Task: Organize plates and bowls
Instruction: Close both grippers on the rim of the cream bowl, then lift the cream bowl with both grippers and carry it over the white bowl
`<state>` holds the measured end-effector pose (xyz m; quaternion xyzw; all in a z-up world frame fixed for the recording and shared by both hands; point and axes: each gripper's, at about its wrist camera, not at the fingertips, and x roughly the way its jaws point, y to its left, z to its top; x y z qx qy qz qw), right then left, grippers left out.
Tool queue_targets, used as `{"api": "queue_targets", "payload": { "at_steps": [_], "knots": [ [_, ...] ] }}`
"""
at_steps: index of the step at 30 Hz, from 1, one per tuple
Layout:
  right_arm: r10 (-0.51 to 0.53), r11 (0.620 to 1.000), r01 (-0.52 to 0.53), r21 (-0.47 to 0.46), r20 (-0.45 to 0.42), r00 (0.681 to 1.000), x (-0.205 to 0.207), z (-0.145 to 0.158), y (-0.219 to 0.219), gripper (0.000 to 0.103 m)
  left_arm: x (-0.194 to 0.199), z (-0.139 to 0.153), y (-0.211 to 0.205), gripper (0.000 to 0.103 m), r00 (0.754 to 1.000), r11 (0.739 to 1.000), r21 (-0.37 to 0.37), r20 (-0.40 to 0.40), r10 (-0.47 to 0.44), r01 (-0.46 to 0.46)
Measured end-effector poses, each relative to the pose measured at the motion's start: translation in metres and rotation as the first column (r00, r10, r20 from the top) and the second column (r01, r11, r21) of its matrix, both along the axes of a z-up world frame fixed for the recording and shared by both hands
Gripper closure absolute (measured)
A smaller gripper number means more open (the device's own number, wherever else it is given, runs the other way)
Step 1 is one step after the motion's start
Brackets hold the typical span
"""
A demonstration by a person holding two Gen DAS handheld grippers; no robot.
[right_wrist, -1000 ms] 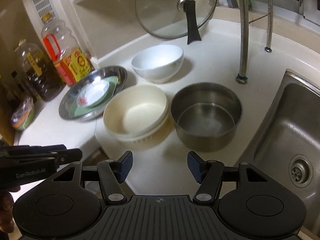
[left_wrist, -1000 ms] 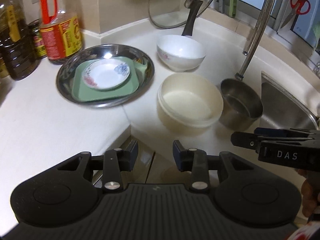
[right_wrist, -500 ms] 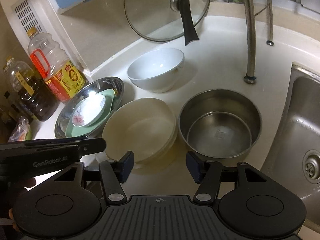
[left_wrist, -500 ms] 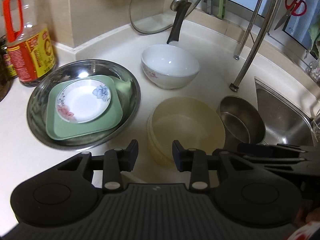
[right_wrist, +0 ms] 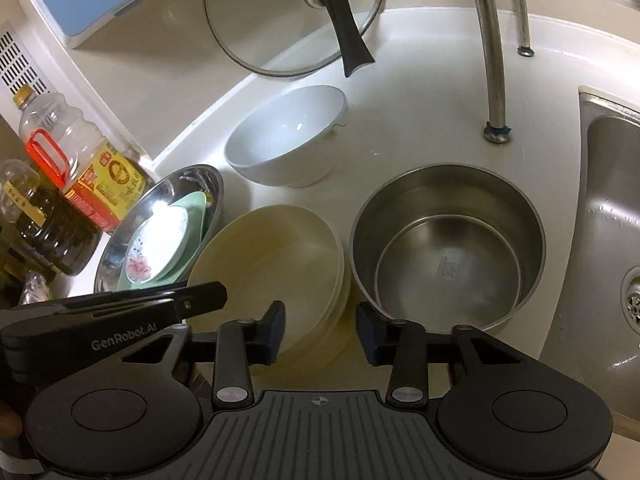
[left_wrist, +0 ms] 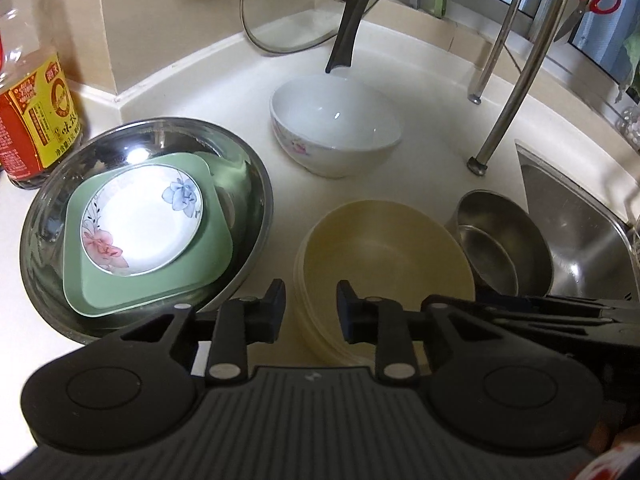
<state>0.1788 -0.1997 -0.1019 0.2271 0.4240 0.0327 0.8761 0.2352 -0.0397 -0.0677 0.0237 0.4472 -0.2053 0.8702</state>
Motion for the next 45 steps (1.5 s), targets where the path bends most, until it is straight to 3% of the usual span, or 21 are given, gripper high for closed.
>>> {"api": "queue_targets", "payload": {
  "at_steps": [3,8,30,45],
  "knots": [
    [-0.001,1.000,0.001,-0.010,-0.001,1.000,0.002,0.000,0.001,0.073,0.003,-0.004,0.000,0.087,1.000,1.000,-0.003,-0.013,-0.008,0.008],
    [0.005,1.000,-0.005,-0.030,-0.004,1.000,0.004,0.001,0.003,0.077,0.005,-0.005,0.003,0.088,1.000,1.000,-0.009,-0.019,-0.006,0.005],
    [0.047,0.997,-0.041,-0.058,0.097,0.994,0.018,0.038,0.004,0.078,0.008,0.037,0.009,0.088,0.996,0.999,-0.034,0.093,-0.005,0.008],
    [0.025,0.997,-0.013,-0.073,0.162,0.986,0.060,0.074,-0.017,0.078,0.046,0.064,-0.009,0.088,0.984,0.998,-0.050,0.176,-0.022,0.031]
  ]
}}
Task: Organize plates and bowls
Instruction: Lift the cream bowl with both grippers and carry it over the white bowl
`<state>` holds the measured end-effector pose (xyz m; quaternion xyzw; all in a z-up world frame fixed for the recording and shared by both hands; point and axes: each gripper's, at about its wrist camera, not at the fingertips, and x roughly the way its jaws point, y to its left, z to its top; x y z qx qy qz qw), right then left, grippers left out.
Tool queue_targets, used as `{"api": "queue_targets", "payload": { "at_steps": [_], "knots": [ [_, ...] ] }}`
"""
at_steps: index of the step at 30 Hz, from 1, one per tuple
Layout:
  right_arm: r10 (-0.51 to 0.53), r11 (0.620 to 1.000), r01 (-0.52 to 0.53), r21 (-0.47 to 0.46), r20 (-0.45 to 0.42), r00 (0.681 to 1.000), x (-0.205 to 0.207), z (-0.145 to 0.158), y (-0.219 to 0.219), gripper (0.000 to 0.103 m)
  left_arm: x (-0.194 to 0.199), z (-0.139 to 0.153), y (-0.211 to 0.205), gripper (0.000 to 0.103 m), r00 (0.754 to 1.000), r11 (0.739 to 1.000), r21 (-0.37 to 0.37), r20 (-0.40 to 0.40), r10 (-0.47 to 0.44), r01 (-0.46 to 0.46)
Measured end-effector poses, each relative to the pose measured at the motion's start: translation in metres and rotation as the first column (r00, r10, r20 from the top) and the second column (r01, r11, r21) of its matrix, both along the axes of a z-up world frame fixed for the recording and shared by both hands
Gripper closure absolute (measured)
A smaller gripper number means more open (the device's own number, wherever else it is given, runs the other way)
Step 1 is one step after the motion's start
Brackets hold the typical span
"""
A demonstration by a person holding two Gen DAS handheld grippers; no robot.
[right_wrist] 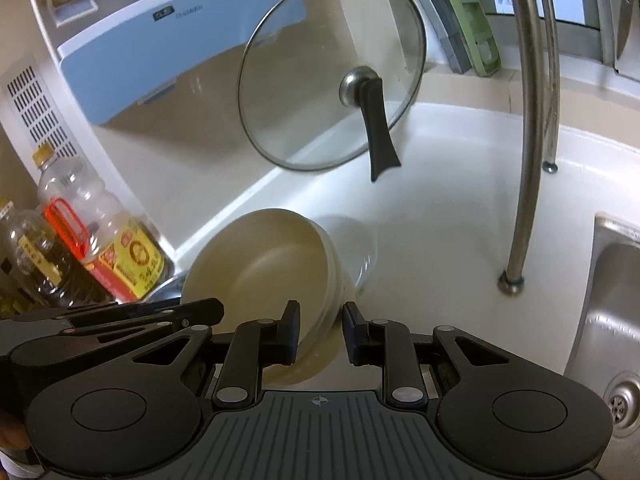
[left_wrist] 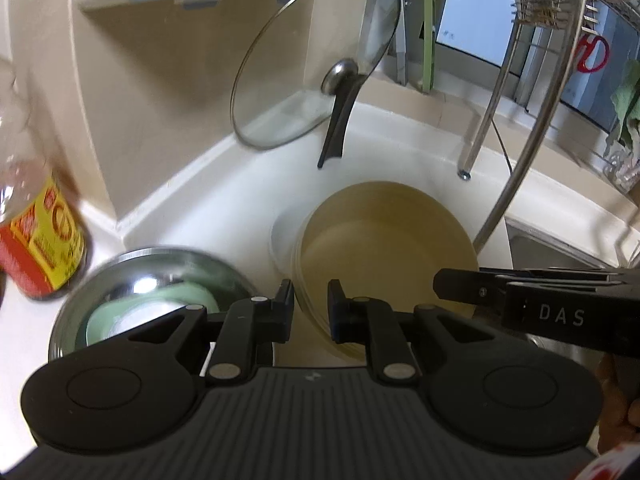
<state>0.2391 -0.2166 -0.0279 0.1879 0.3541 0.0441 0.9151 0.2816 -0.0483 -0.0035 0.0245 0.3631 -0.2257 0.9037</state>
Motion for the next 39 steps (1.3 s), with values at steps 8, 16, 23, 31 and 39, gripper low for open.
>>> {"api": "queue_targets", "payload": {
  "at_steps": [8,16,23,31,39],
  "knots": [
    [0.010,1.000,-0.010,0.012,0.000,1.000,0.037,0.015,-0.018,0.078,0.034,0.019,-0.010,0.088,0.999,1.000,-0.016,0.044,-0.010,0.011],
    [0.007,1.000,-0.006,0.008,-0.043,0.999,0.064,0.007,-0.025,0.078,0.057,0.014,-0.021,0.088,0.999,1.000,0.002,0.035,-0.010,0.010],
    [0.005,1.000,-0.004,0.013,-0.093,0.996,0.080,-0.010,-0.028,0.078,0.072,-0.003,-0.024,0.088,1.000,1.000,0.005,-0.018,0.001,-0.001],
    [0.010,1.000,-0.009,0.011,-0.131,0.991,0.093,-0.022,-0.030,0.078,0.083,-0.018,-0.025,0.088,0.998,1.000,0.016,-0.066,0.013,-0.012],
    [0.023,1.000,-0.022,0.011,-0.143,0.989,0.098,-0.025,-0.029,0.078,0.087,-0.022,-0.025,0.088,0.996,0.999,0.024,-0.089,0.024,-0.022]
  ]
}}
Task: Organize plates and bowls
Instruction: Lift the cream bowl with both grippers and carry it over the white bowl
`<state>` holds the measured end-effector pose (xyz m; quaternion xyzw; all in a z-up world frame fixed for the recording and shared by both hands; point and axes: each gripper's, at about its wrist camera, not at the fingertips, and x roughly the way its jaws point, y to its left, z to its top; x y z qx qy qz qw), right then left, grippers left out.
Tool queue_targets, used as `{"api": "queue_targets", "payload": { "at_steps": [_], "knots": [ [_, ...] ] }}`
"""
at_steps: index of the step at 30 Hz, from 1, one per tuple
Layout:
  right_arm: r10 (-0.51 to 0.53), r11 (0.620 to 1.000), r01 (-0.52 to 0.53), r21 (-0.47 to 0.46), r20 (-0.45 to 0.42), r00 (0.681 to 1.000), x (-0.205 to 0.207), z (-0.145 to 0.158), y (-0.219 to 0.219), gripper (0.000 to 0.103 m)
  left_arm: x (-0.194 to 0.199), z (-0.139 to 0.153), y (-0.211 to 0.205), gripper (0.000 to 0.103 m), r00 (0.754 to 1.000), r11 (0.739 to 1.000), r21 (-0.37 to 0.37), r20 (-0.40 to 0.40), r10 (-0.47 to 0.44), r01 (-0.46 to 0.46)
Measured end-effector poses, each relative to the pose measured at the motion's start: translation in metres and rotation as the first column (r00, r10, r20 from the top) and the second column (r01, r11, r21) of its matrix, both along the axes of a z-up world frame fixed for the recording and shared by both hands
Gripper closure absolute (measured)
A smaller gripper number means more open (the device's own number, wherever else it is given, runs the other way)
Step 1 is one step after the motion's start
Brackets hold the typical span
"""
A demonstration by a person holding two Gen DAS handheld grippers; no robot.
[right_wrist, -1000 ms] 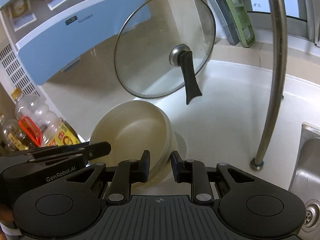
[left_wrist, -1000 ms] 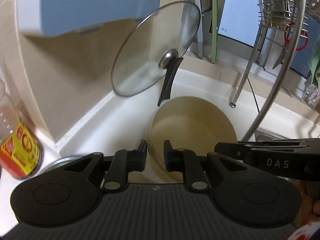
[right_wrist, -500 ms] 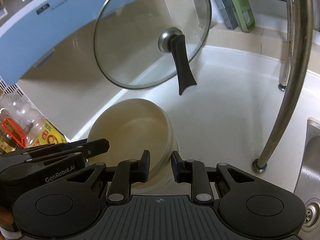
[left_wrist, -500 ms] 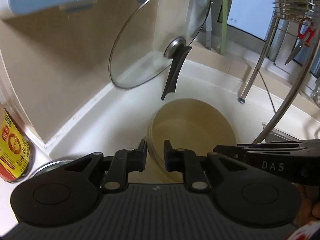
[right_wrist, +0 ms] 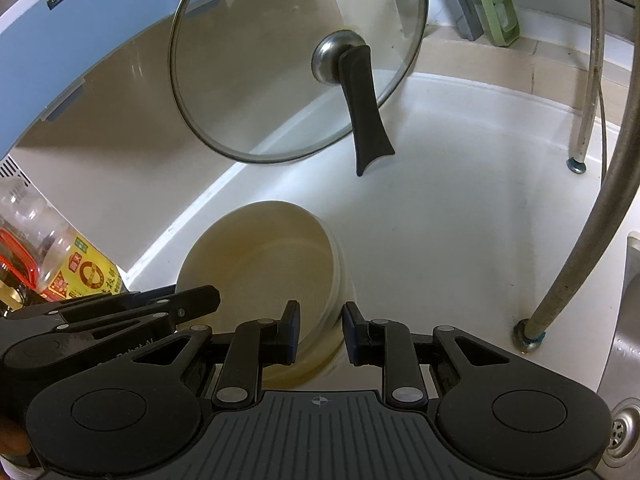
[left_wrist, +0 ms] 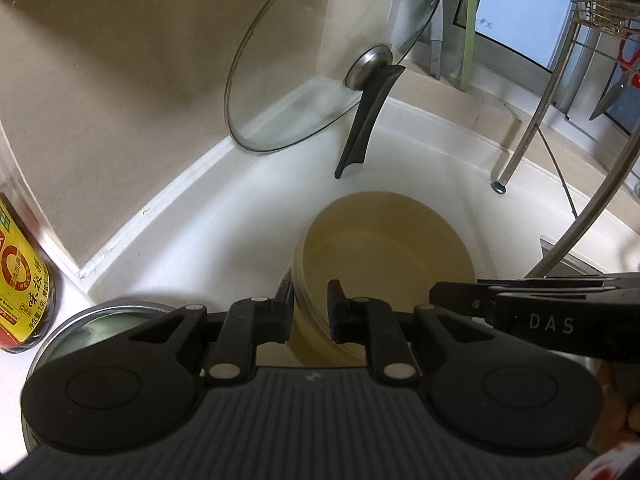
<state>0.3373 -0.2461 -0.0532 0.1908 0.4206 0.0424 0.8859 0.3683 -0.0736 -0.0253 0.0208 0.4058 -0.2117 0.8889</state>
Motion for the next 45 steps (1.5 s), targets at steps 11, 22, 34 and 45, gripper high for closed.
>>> {"api": "queue_targets", "payload": {
  "at_steps": [11,22,34,45],
  "knots": [
    [0.011,1.000,-0.010,0.018,-0.033,0.999,0.003,-0.004,-0.001,0.078,-0.002,-0.003,0.002,0.088,1.000,1.000,0.006,-0.026,0.003,-0.002],
    [0.015,1.000,-0.014,0.018,-0.048,0.999,0.005,-0.006,0.000,0.078,-0.002,-0.004,0.004,0.088,0.999,1.000,0.006,-0.037,0.004,-0.004],
    [0.012,1.000,-0.012,-0.005,-0.038,0.999,0.005,-0.007,0.003,0.078,0.000,-0.010,0.006,0.088,0.998,1.000,0.000,-0.065,0.005,-0.005],
    [0.020,0.998,-0.019,-0.054,0.013,1.000,0.008,-0.002,0.005,0.078,0.003,-0.004,0.006,0.087,0.999,1.000,-0.001,-0.034,0.005,-0.005]
  ]
}}
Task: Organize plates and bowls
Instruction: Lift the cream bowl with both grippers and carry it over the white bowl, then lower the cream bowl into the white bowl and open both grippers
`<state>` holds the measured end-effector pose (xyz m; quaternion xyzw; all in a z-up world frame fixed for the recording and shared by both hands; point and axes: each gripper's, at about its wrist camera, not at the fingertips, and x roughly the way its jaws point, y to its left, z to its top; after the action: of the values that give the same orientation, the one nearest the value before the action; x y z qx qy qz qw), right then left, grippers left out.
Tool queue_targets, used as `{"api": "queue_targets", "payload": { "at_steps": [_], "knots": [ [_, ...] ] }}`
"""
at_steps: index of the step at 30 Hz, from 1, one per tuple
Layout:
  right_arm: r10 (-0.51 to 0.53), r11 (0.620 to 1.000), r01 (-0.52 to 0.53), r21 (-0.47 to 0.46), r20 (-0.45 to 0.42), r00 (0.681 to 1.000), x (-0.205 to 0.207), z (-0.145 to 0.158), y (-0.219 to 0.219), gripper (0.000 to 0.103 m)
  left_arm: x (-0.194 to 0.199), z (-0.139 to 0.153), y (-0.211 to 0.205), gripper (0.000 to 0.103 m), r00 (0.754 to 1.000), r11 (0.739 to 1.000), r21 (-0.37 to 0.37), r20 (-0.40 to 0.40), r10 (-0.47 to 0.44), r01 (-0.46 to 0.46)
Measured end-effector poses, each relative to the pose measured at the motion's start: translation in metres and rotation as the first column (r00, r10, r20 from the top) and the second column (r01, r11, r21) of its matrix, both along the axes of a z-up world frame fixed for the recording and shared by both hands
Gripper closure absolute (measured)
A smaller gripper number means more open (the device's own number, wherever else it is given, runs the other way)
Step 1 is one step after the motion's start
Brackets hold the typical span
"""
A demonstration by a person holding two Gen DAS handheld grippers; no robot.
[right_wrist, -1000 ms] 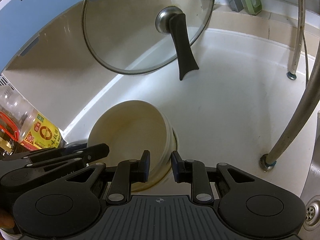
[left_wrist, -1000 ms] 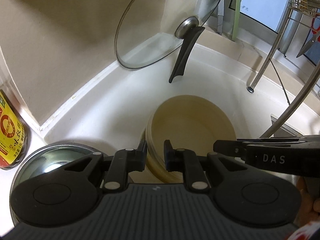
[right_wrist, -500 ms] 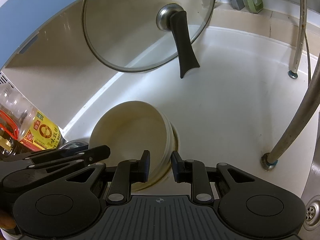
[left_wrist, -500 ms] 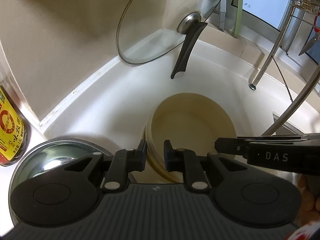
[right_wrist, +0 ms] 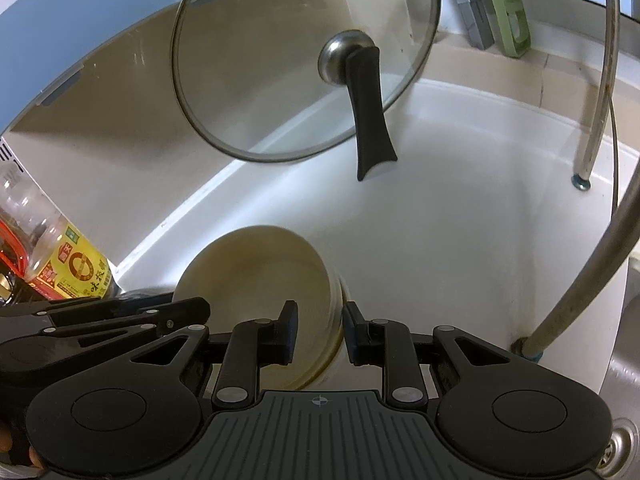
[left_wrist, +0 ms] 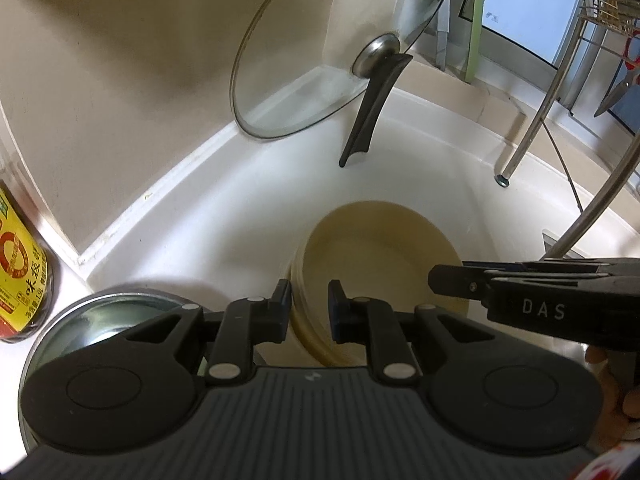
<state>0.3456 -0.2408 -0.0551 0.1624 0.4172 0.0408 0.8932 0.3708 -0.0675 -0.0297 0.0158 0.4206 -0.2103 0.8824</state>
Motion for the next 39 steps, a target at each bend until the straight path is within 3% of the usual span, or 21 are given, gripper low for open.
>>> {"api": "queue_targets", "payload": {
  "at_steps": [5,8,11,14,23,39],
  "knots": [
    [0.004,1.000,-0.003,-0.018,0.038,0.999,0.002,0.002,0.000,0.078,0.006,0.003,0.000,0.087,0.999,1.000,0.026,0.036,0.012,-0.013],
    [0.014,0.999,-0.012,-0.032,0.057,0.998,0.004,0.005,0.001,0.079,0.011,0.003,0.000,0.093,0.999,1.000,0.025,0.038,0.005,-0.006],
    [0.017,0.998,-0.013,-0.062,0.053,0.998,0.010,0.005,0.004,0.092,0.015,0.002,-0.001,0.098,1.000,1.000,0.020,0.025,-0.006,0.006],
    [0.013,0.998,-0.010,-0.065,0.044,0.999,0.015,0.005,0.001,0.097,0.015,0.003,-0.002,0.097,1.000,1.000,0.028,0.026,-0.015,0.015],
    [0.046,0.994,-0.043,-0.101,0.026,0.999,0.027,0.003,0.001,0.097,0.021,0.004,-0.002,0.097,0.999,0.999,0.023,-0.005,-0.033,0.033],
    [0.055,0.996,-0.053,-0.074,0.022,0.998,0.034,0.001,-0.003,0.097,0.022,0.003,0.000,0.095,0.999,0.999,0.012,-0.015,-0.052,0.052]
  ]
}}
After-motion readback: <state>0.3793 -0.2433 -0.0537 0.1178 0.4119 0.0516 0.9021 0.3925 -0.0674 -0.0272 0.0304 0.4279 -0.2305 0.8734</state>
